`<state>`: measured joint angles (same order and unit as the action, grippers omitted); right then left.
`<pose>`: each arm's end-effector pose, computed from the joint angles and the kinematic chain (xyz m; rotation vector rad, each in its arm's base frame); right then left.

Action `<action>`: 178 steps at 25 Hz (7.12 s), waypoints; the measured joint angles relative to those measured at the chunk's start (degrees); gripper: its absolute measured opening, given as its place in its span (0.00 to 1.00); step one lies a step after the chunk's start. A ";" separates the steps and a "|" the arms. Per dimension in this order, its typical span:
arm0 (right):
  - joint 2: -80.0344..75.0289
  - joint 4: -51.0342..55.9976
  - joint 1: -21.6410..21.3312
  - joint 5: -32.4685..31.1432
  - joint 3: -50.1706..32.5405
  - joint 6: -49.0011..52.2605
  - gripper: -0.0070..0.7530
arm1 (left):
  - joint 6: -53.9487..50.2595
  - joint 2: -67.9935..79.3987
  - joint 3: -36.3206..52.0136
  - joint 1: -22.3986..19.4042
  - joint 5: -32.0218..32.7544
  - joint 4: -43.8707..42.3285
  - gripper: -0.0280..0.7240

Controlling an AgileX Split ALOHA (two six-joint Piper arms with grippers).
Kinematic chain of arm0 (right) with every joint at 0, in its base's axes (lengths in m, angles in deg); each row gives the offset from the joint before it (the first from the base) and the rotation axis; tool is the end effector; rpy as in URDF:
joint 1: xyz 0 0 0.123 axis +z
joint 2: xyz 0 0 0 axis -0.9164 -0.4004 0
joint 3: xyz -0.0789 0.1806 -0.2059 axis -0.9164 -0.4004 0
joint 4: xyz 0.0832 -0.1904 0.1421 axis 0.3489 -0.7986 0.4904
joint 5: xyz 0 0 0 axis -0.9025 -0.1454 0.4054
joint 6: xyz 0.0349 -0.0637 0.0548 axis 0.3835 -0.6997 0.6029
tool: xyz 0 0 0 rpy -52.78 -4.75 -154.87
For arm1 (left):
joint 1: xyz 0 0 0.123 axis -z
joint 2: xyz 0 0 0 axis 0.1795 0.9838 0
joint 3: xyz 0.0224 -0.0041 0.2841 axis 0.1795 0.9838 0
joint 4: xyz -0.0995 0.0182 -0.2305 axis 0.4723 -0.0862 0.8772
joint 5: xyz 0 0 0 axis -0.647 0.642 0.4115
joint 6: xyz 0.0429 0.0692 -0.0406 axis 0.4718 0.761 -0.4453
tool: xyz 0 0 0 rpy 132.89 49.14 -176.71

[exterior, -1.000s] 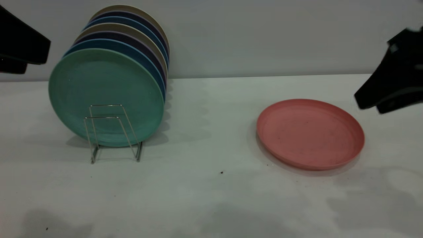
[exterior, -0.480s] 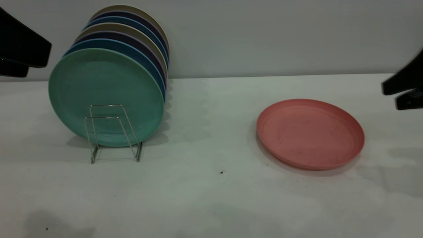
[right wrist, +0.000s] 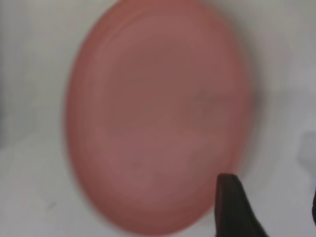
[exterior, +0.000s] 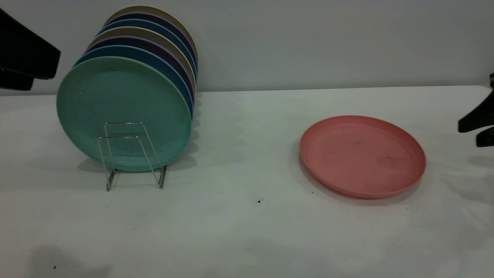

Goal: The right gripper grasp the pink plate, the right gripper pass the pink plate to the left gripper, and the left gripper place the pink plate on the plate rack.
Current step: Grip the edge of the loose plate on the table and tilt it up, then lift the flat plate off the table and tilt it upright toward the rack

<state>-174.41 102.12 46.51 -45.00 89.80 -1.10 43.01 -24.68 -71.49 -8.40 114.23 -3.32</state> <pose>0.3628 -0.0762 0.0851 0.3761 2.5445 0.7211 0.1948 -0.0526 0.2583 0.2686 2.3125 -0.6525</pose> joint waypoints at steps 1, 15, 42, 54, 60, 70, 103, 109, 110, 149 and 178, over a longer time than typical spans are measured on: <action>0.00 0.24 0.20 2.02 0.00 -0.27 0.54 | 0.00 0.00 0.00 0.00 0.00 0.00 0.66; -15.71 1.12 4.59 -2.40 11.61 -2.13 0.45 | 0.00 0.00 0.00 0.00 0.87 0.00 0.66; -18.25 3.32 7.03 -3.83 12.58 -2.39 0.03 | -0.62 0.32 0.00 0.00 1.61 0.06 0.66; -9.11 -13.85 12.73 -9.31 12.58 5.72 0.03 | 9.77 14.38 -0.10 0.00 1.55 11.44 0.62; -5.46 -13.18 19.44 -13.21 12.58 5.77 0.03 | 14.46 19.65 -0.17 0.00 1.06 16.94 0.62; -2.15 -12.34 25.16 -15.23 12.58 6.54 0.03 | 15.85 24.46 -0.17 0.00 -3.20 18.57 0.62; -2.15 -4.73 31.06 -17.91 12.58 4.85 0.03 | 39.29 41.31 -0.74 0.00 5.13 42.90 0.62; -2.15 -2.29 32.74 -19.23 12.58 3.54 0.03 | 40.58 44.57 -1.13 0.00 8.87 44.78 0.61; -2.15 -1.72 32.94 -19.41 12.58 3.16 0.04 | 40.58 45.07 -1.23 0.00 9.65 44.77 0.60; -2.03 -8.16 20.03 -27.08 12.58 6.58 0.72 | 41.40 46.24 -1.29 -0.13 11.53 44.38 0.22; 2.23 -43.13 16.89 -12.07 12.58 27.81 0.55 | 39.96 28.94 -15.69 -0.13 -0.70 11.08 0.22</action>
<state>-172.19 58.99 63.40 -57.07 102.38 26.72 82.98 4.26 -87.17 -8.53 113.54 7.76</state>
